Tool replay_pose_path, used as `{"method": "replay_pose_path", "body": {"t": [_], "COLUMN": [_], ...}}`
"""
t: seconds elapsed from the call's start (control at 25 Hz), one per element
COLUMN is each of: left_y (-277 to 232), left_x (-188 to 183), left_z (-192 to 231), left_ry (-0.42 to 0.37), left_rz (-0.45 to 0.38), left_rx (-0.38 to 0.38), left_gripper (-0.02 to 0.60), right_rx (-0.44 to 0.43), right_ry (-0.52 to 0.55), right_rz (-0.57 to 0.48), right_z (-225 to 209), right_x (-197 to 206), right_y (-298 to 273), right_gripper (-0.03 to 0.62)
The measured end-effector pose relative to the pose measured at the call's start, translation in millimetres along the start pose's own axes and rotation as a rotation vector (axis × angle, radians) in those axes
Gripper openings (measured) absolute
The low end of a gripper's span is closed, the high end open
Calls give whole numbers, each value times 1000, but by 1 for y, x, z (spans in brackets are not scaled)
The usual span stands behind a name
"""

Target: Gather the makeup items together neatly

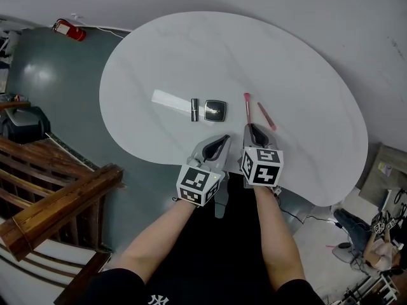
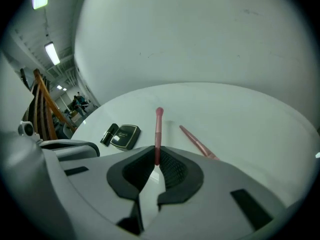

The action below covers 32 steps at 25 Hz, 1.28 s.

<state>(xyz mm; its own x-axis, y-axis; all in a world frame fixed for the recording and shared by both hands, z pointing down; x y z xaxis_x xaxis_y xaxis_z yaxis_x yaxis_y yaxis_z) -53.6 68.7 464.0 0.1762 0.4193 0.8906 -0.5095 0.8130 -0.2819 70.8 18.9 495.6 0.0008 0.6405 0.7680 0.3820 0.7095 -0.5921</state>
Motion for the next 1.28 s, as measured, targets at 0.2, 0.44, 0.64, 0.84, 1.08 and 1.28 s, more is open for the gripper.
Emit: {"method": "replay_pose_path", "body": {"t": [0.2,0.44,0.64,0.84,1.08,1.28], "left_y": [10,19,24,24,25,25], "left_x": [-6,-5,-3,-1,-1,-1], "left_z": [8,18,28,36,41,45], "left_ry": [-5,0,5,8,14,16], "left_rz": [-21,-25,-21,-15,-11,-11], "left_rx": [-12,-16,-13,-8,-2,4], "left_gripper": [8,8,8,8,8,8], "right_rx": [-22,9,35,63,73,60], "right_ry": [-102,-168,-210,-225,-223,-191], "right_rz": [-7,-8,2,12,22,38], "right_z": [21,31,35,37,39,41], "right_x": [2,11,16,21,22,22], "right_y": [-4,-15,-26,-33,-35,-37], "right_gripper": [41,41,41,41,44,74]}}
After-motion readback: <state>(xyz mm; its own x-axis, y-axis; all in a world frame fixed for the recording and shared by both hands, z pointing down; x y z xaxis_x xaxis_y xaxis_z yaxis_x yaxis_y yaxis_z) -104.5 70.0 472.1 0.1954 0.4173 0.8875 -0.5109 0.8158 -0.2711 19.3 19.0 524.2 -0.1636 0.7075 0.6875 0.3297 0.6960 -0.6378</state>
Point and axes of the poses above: the fingertips, and each gripper's own axes: y backward along the fingers, z to its left, x out of its underside, the point moved 7 cm from there along y, backward along the fingers, and after that the axes turned 12 degrees about -z, right-handed, at the moved point
